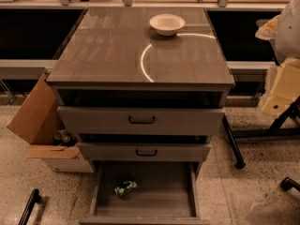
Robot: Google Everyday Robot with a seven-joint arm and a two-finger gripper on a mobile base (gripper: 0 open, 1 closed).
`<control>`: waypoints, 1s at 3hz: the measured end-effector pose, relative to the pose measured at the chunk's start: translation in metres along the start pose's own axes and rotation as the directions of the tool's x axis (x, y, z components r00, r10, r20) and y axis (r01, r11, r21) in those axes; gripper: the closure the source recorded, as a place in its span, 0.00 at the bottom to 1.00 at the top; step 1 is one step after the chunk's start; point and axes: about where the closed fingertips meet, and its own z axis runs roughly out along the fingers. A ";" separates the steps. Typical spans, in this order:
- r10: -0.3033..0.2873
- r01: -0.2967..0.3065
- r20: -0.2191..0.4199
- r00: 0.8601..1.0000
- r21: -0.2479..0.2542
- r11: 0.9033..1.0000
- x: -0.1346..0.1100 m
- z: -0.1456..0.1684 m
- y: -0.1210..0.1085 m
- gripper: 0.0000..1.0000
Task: Pick green can from bottom drawer and place on counter
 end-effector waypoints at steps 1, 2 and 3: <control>0.000 0.000 0.000 1.000 0.000 1.000 0.000 0.000 0.000 0.00; -0.018 0.022 0.056 0.998 -0.073 0.997 -0.011 0.020 0.017 0.00; -0.042 0.069 0.149 0.988 -0.176 0.982 -0.034 0.055 0.059 0.00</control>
Offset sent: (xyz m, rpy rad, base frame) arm -0.0208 0.0475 -0.0636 0.1752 0.1722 0.1455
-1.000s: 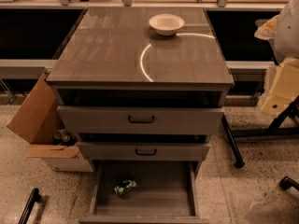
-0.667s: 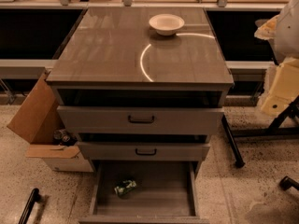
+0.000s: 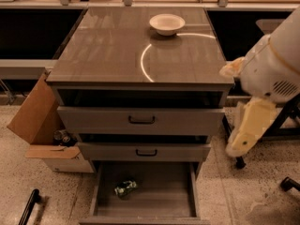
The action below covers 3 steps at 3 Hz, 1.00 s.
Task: Pick green can from bottom drawer and place on counter
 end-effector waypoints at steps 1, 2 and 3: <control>-0.003 0.014 0.089 0.996 -0.122 0.992 -0.020 0.062 0.051 0.00; -0.003 0.014 0.089 0.996 -0.122 0.992 -0.020 0.062 0.051 0.00; -0.022 0.037 0.095 0.995 -0.166 0.985 -0.024 0.103 0.061 0.00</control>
Offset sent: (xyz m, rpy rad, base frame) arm -0.0256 0.0393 -0.0412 0.0879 0.0624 0.0541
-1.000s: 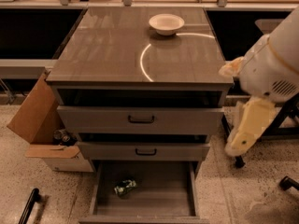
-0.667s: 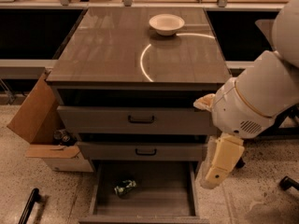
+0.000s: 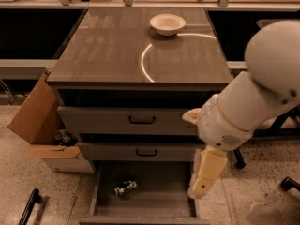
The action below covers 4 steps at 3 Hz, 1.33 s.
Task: Pick green can from bottom drawer and place on counter
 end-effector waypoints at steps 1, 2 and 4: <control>-0.045 0.045 0.004 0.999 -0.065 0.997 -0.002 0.078 0.008 0.00; -0.058 0.060 0.021 0.998 -0.128 0.990 -0.002 0.154 0.017 0.00; -0.044 0.054 0.057 0.997 -0.186 0.981 -0.003 0.230 0.024 0.00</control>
Offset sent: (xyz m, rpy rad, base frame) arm -0.0190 0.1072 -0.2254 0.0556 0.1514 0.1490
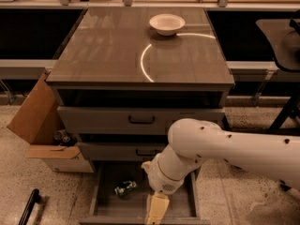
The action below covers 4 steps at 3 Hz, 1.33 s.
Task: Pick green can from bottom drawer and place on counter
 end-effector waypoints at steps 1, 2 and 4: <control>0.015 -0.015 0.020 1.000 0.009 1.000 0.013 0.026 -0.013 0.00; 0.044 -0.045 0.026 0.999 0.030 0.999 0.046 0.083 -0.038 0.00; 0.062 -0.069 0.072 0.995 0.099 0.993 0.095 0.175 -0.090 0.00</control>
Offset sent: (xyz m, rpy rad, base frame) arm 0.0520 0.0004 -0.1895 0.0271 -0.0449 -0.1224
